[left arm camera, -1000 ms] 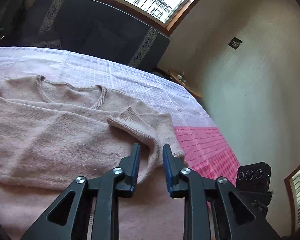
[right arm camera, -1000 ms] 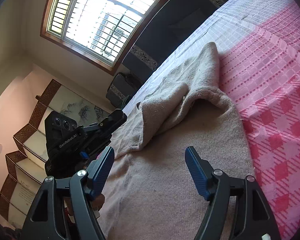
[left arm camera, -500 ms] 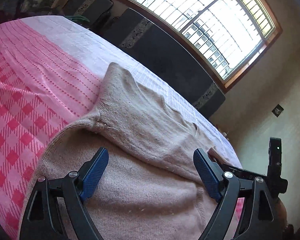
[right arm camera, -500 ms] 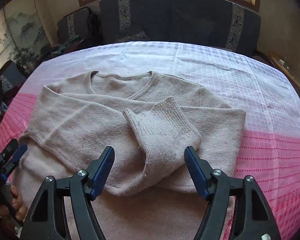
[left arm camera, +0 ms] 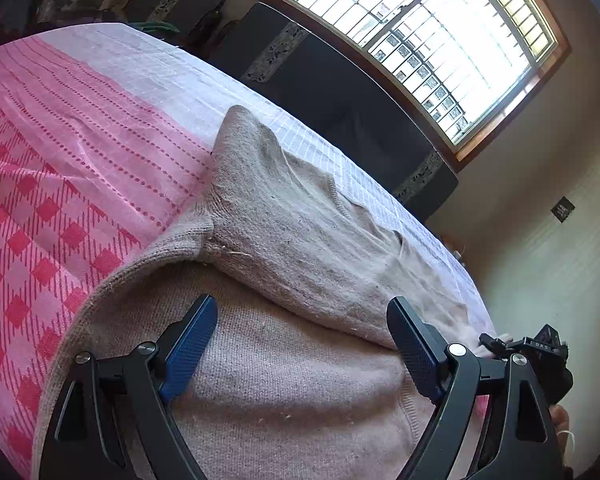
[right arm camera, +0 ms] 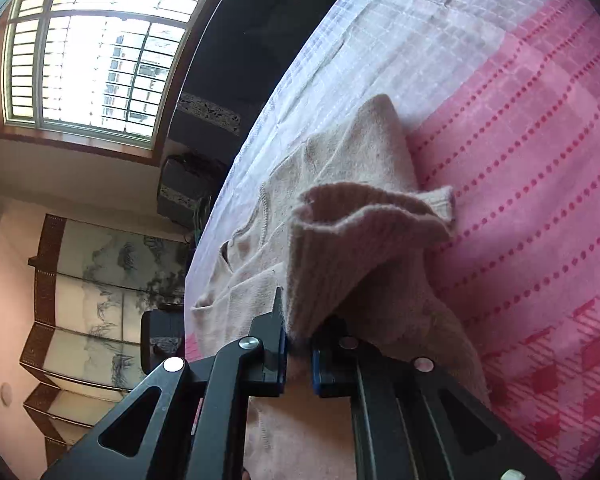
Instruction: Fold small clothes
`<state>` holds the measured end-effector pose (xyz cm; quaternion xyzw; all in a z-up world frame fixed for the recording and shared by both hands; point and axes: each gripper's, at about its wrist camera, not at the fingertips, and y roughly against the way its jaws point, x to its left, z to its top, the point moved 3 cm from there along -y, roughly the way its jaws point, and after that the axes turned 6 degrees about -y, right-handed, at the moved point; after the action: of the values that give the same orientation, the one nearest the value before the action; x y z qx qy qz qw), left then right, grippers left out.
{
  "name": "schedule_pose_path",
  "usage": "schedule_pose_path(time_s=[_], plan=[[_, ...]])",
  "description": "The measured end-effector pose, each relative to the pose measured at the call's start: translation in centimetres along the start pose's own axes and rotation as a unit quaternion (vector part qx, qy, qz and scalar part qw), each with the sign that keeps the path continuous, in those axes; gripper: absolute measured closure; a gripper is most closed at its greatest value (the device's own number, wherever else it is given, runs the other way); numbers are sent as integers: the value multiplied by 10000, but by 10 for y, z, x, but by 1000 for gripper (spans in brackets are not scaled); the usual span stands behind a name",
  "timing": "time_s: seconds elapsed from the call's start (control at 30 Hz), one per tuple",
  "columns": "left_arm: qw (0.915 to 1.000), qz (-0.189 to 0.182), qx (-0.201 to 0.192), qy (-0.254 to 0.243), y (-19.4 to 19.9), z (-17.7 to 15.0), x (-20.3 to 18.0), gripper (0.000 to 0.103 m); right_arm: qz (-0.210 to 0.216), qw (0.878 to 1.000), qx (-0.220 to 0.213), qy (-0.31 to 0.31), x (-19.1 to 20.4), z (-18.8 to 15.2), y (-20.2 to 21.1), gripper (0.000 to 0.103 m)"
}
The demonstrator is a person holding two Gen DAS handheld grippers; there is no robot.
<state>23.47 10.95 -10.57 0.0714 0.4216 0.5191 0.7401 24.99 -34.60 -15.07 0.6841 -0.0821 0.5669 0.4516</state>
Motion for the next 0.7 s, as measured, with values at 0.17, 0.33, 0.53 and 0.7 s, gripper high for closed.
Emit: schedule_pose_path(time_s=[0.17, 0.33, 0.53, 0.7], plan=[[10000, 66, 31, -44, -5, 1, -6, 16, 80, 9999, -17, -94, 0, 5, -3, 95], [9999, 103, 6, -26, -7, 3, -8, 16, 1454, 9884, -70, 438, 90, 18, 6, 95], [9999, 153, 31, -63, -9, 2, -8, 16, 491, 9929, -502, 959, 68, 35, -3, 95], [9998, 167, 40, -77, -10, 1, -8, 16, 114, 9987, -281, 419, -7, 43, -21, 95]])
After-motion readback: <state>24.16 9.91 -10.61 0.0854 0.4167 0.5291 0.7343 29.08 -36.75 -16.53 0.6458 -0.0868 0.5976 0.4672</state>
